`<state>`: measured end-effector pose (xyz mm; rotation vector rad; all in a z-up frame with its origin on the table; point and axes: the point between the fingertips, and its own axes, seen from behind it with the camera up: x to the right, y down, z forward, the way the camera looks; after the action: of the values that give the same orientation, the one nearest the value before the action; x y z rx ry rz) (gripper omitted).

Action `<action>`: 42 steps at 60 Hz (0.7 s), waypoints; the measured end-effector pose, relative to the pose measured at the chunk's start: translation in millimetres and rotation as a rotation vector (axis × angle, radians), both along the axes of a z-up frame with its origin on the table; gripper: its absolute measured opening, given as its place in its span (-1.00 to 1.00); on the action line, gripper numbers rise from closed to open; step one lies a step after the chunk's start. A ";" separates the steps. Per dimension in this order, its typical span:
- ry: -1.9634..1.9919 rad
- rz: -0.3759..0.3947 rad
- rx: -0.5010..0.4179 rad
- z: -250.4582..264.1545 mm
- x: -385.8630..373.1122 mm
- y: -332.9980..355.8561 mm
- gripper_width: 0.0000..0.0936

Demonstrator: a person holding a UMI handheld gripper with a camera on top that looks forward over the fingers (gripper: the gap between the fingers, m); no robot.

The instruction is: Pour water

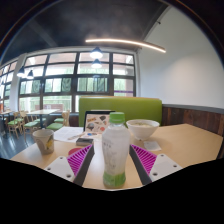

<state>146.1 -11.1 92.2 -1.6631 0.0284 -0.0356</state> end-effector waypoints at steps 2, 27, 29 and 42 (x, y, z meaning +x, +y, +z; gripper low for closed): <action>-0.006 -0.015 0.022 2.0 -2.9 10.6 0.66; -0.142 -0.032 0.029 4.2 0.0 44.3 -0.37; -0.205 -0.048 0.035 9.8 -7.0 49.9 -0.37; -1.012 0.008 0.071 79.3 -115.5 94.2 -0.38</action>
<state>30.6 83.1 171.5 -1.4155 -0.7299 -0.8482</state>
